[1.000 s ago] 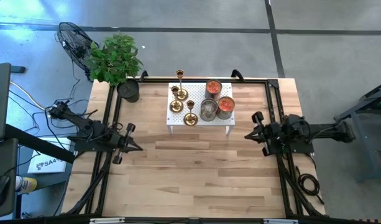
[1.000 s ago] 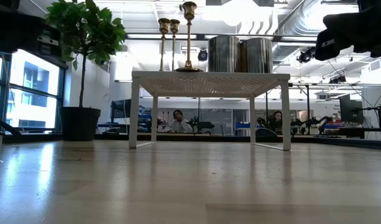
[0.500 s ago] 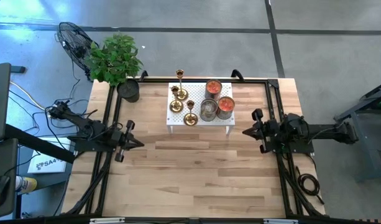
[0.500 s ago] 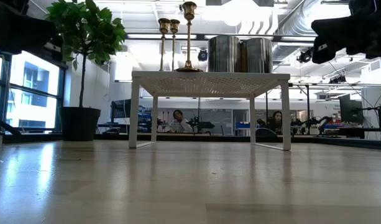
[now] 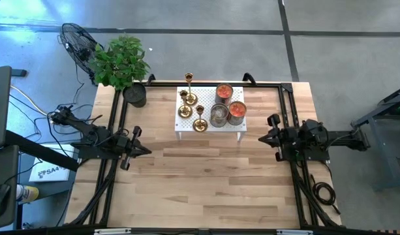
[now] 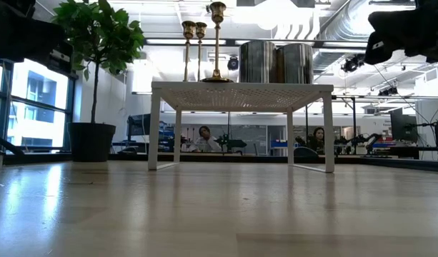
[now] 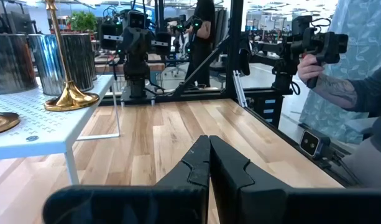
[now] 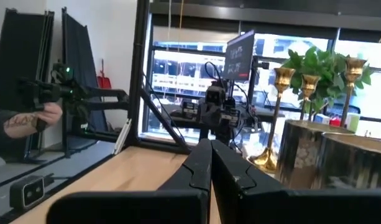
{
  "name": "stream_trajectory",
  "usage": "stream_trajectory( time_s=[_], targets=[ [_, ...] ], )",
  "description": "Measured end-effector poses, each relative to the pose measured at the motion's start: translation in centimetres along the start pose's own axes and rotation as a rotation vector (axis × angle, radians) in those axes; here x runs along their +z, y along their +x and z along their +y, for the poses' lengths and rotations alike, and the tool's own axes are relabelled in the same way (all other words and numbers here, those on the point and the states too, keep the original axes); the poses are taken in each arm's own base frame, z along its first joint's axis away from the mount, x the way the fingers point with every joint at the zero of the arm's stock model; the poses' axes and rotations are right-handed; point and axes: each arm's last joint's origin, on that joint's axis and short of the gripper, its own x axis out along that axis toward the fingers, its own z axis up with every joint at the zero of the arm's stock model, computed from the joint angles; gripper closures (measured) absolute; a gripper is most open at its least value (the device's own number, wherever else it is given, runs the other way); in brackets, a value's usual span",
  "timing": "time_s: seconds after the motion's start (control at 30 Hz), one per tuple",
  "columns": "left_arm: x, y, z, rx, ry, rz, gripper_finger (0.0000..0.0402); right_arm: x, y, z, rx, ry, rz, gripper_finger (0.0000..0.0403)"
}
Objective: Pick & Place candle stick holders
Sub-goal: Return to Home Position
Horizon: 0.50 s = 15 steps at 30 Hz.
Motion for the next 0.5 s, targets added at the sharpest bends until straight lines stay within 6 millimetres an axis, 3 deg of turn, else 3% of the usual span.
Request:
stream_trajectory(
  time_s=[0.33, 0.5],
  targets=[
    [0.08, 0.00, 0.09, 0.029, -0.034, -0.008, 0.0401, -0.42, -0.01, -0.20, -0.085, -0.023, 0.050, 0.0403],
    [0.15, -0.03, 0.38, 0.131, -0.004, -0.015, 0.0401, -0.76, -0.03, -0.24, -0.109, 0.038, 0.084, 0.0403]
  ],
)
